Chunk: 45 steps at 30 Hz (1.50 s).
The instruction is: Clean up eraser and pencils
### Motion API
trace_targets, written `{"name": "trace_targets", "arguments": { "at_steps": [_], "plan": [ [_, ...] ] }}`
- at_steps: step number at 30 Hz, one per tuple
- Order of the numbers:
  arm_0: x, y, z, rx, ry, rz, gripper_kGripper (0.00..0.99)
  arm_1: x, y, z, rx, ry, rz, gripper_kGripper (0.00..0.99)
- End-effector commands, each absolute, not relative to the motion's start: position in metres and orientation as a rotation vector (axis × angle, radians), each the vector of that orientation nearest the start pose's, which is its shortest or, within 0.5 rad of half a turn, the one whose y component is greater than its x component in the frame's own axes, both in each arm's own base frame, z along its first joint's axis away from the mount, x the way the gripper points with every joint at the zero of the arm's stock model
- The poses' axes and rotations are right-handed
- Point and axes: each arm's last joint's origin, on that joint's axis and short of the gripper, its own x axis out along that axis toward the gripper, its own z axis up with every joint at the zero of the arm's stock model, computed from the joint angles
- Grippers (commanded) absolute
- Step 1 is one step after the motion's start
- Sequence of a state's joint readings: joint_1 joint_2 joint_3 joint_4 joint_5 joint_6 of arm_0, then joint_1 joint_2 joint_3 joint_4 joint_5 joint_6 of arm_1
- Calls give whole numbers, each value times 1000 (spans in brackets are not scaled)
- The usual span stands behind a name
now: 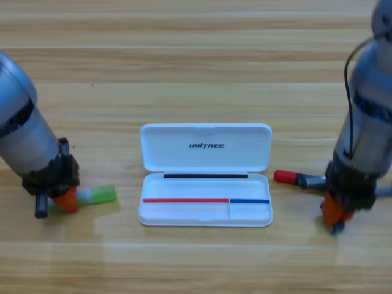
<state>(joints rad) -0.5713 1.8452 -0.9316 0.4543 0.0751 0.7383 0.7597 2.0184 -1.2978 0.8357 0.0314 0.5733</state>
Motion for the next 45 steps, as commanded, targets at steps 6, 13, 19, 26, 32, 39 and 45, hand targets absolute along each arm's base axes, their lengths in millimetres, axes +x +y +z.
{"name": "trace_targets", "arguments": {
  "at_steps": [6,13,19,26,32,39,45],
  "plan": [
    [231,-136,254,1029,1053,-844,0,237,268,243,-883,1417,811,0],
    [211,-127,303,1026,1001,-842,0,221,285,241,-1113,1387,1095,0],
    [192,-121,339,1028,948,-849,0,221,312,237,-1225,1306,1230,0],
    [178,-124,362,1030,918,-884,0,229,345,232,-1256,1227,1277,0],
    [178,-128,359,1032,935,-893,0,241,363,220,-1270,1205,1280,0],
    [179,-129,355,1032,948,-900,0,250,372,208,-1281,1207,1274,0],
    [178,-129,354,1034,953,-905,0,257,369,206,-1293,1209,1252,0]
  ]
}}
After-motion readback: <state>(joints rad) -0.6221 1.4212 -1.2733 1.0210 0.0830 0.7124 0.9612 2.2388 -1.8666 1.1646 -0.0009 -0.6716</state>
